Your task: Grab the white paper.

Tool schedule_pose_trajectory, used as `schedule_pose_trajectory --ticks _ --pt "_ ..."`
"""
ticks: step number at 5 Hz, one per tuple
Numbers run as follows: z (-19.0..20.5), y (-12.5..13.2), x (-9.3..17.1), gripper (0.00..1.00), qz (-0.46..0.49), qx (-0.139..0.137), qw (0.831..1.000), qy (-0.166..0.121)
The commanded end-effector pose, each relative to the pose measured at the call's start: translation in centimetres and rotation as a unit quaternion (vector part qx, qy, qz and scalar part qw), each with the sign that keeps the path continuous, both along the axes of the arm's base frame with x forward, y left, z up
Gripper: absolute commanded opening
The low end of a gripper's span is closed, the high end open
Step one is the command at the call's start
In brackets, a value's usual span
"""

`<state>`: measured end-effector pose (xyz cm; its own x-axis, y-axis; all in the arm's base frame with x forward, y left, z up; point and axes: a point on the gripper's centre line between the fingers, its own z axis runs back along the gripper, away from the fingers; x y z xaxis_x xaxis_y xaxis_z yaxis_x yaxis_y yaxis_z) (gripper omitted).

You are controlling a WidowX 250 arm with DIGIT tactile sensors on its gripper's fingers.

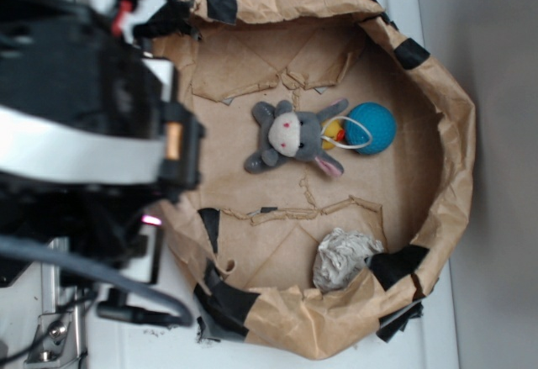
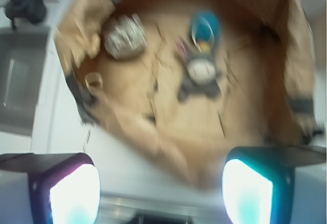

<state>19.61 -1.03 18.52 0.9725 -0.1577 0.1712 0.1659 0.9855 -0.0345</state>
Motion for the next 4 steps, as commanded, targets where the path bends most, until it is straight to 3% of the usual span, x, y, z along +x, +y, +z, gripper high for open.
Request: schedule_pose_trajectory --ticks 1,3,4 --pt "-3.1 0.3 5.5 1.00 -0.021 0.000 1.000 -0.005" --pt "-8.4 -2.4 8.6 1.00 -0.091 0.041 0.994 -0.033" --pt "-9.8 -2.3 9.6 1.00 -0.150 0.021 0.987 -0.060"
